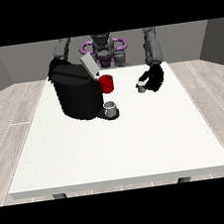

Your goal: Insert the coffee pod into the coffee machine and close the lid

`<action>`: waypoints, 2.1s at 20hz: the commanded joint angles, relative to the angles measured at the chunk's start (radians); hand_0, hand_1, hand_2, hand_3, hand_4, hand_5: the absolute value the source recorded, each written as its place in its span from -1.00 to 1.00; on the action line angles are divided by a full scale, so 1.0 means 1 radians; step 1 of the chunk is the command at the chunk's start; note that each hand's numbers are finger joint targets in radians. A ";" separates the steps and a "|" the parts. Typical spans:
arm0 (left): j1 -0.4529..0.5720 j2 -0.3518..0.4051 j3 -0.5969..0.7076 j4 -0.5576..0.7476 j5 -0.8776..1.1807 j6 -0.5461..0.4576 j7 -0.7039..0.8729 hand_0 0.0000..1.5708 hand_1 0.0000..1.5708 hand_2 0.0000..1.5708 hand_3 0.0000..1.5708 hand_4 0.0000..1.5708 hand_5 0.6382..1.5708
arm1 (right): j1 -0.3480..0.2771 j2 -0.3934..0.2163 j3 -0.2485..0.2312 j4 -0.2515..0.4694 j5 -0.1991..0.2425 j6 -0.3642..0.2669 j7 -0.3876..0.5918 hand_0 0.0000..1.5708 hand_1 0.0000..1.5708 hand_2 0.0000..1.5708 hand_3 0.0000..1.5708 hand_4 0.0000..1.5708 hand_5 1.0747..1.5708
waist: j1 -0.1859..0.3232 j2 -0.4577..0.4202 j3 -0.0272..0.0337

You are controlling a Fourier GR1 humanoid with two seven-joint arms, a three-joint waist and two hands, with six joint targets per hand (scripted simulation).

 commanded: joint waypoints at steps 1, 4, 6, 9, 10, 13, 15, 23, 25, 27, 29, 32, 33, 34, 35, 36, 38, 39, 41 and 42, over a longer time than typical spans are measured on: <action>-0.062 -0.014 -0.012 -0.028 0.005 -0.085 0.009 0.85 0.85 0.85 0.77 -0.21 1.00 | 0.021 0.024 0.014 0.053 0.003 -0.022 -0.043 -1.00 -1.00 -1.00 -1.00 -0.43 1.00 | 0.004 -0.034 -0.0001; -0.095 0.011 -0.009 -0.056 0.012 -0.133 -0.009 0.71 0.71 0.78 0.73 -0.25 1.00 | -0.012 -0.006 -0.030 0.073 -0.018 -0.009 0.029 -1.00 -1.00 -1.00 -1.00 -0.44 1.00 | 0.023 -0.059 -0.0001; -0.115 -0.040 -0.014 -0.055 -0.001 -0.113 0.058 0.64 0.64 0.73 0.70 -0.29 1.00 | 0.010 0.025 0.021 0.074 0.013 -0.013 0.008 -1.00 -1.00 -1.00 -1.00 -0.36 1.00 | 0.001 -0.069 -0.0002; -0.177 0.001 -0.020 -0.097 0.009 -0.215 0.051 0.60 0.60 0.69 0.64 -0.31 1.00 | -0.040 -0.051 -0.052 0.119 -0.034 0.038 0.023 -1.00 -1.00 -1.00 -1.00 -0.38 1.00 | 0.021 -0.081 0.0000; -0.173 0.031 -0.016 -0.095 0.013 -0.255 0.027 0.57 0.57 0.68 0.64 -0.27 1.00 | -0.038 -0.029 -0.043 0.105 -0.032 0.020 0.030 -1.00 -1.00 -1.00 -1.00 -0.40 1.00 | 0.026 -0.094 -0.0002; -0.201 0.029 0.010 -0.103 0.010 -0.220 0.029 0.59 0.59 0.69 0.64 -0.27 1.00 | -0.049 0.001 -0.014 0.106 -0.014 0.008 -0.025 -1.00 -1.00 -1.00 -1.00 -0.48 1.00 | 0.004 -0.052 -0.0003; -0.230 0.052 0.026 -0.085 0.010 -0.238 0.057 0.59 0.59 0.69 0.64 -0.27 1.00 | -0.069 -0.006 0.000 0.064 -0.021 0.014 0.053 -1.00 -1.00 -1.00 -1.00 -0.40 1.00 | -0.026 -0.062 -0.0005; -0.320 0.108 0.074 -0.089 0.002 -0.217 0.069 0.36 0.36 0.55 0.57 -0.34 1.00 | -0.052 0.016 0.047 0.031 -0.008 0.024 -0.019 -1.00 -1.00 -1.00 -1.00 -0.38 1.00 | -0.089 -0.008 -0.0006; -0.365 0.067 0.079 -0.090 0.028 -0.284 0.165 0.59 0.59 0.65 0.58 -0.34 1.00 | -0.064 -0.018 0.018 0.048 -0.040 0.058 0.032 -1.00 -1.00 -1.00 -1.00 -0.36 1.00 | -0.092 -0.061 -0.0002; -0.383 0.072 0.102 -0.087 0.038 -0.250 0.127 0.54 0.54 0.60 0.53 -0.35 1.00 | -0.113 -0.026 0.010 0.028 -0.028 0.038 0.029 -1.00 -1.00 -1.00 -1.00 -0.33 1.00 | -0.105 0.005 -0.0004; -0.426 0.086 0.105 -0.088 0.039 -0.291 0.175 0.58 0.58 0.61 0.53 -0.39 1.00 | -0.087 -0.013 0.014 0.047 -0.030 0.037 -0.008 -1.00 -1.00 -1.00 -1.00 -0.35 1.00 | -0.106 -0.006 -0.0001; -0.433 0.116 0.107 -0.077 0.027 -0.294 0.150 0.60 0.60 0.68 0.60 -0.38 1.00 | -0.064 -0.010 0.047 0.005 -0.013 0.030 0.024 -1.00 -1.00 -1.00 -1.00 -0.36 1.00 | -0.134 -0.013 -0.0003; -0.491 0.102 0.104 -0.093 0.027 -0.297 0.172 0.61 0.61 0.68 0.59 -0.34 1.00 | -0.129 -0.007 0.016 0.051 -0.018 0.012 -0.005 -1.00 -1.00 -1.00 -1.00 -0.35 1.00 | -0.120 0.043 0.0000; -0.442 0.107 0.118 -0.057 0.022 -0.251 0.152 0.64 0.64 0.71 0.62 -0.34 1.00 | -0.085 -0.001 0.064 -0.029 0.004 0.012 0.044 -1.00 -1.00 -1.00 -1.00 -0.35 1.00 | -0.173 0.027 -0.0006; -0.450 0.099 0.113 -0.062 0.020 -0.247 0.138 0.63 0.63 0.70 0.61 -0.34 1.00 | -0.109 -0.015 0.060 -0.032 0.000 0.022 0.071 -1.00 -1.00 -1.00 -1.00 -0.35 1.00 | -0.170 0.038 -0.0006; -0.487 0.090 0.100 -0.082 0.018 -0.290 0.190 0.63 0.63 0.69 0.61 -0.34 1.00 | -0.097 -0.003 0.024 0.022 -0.008 0.001 0.001 -1.00 -1.00 -1.00 -1.00 -0.36 1.00 | -0.141 0.017 0.0001; -0.510 0.110 0.111 -0.068 0.007 -0.261 0.190 0.63 0.63 0.66 0.56 -0.36 1.00 | -0.130 -0.004 0.030 0.006 0.005 -0.008 0.001 -1.00 -1.00 -1.00 -1.00 -0.31 1.00 | -0.158 0.070 -0.0002; -0.461 0.109 0.100 -0.076 0.011 -0.289 0.152 0.61 0.61 0.65 0.57 -0.37 1.00 | -0.071 -0.034 0.013 0.013 -0.013 0.025 0.006 -1.00 -1.00 -1.00 -1.00 -0.30 1.00 | -0.137 0.020 -0.0002; -0.547 0.166 0.129 -0.066 0.018 -0.304 0.157 0.63 0.63 0.66 0.57 -0.38 1.00 | -0.161 -0.029 -0.008 0.011 -0.026 0.016 -0.020 -1.00 -1.00 -1.00 -1.00 -0.38 1.00 | -0.151 0.114 0.0000; -0.487 0.026 0.085 -0.080 0.001 -0.243 0.198 0.66 0.66 0.69 0.59 -0.38 1.00 | -0.130 0.012 0.035 0.027 0.032 -0.050 0.021 -1.00 -1.00 -1.00 -1.00 -0.42 1.00 | -0.129 0.041 -0.0002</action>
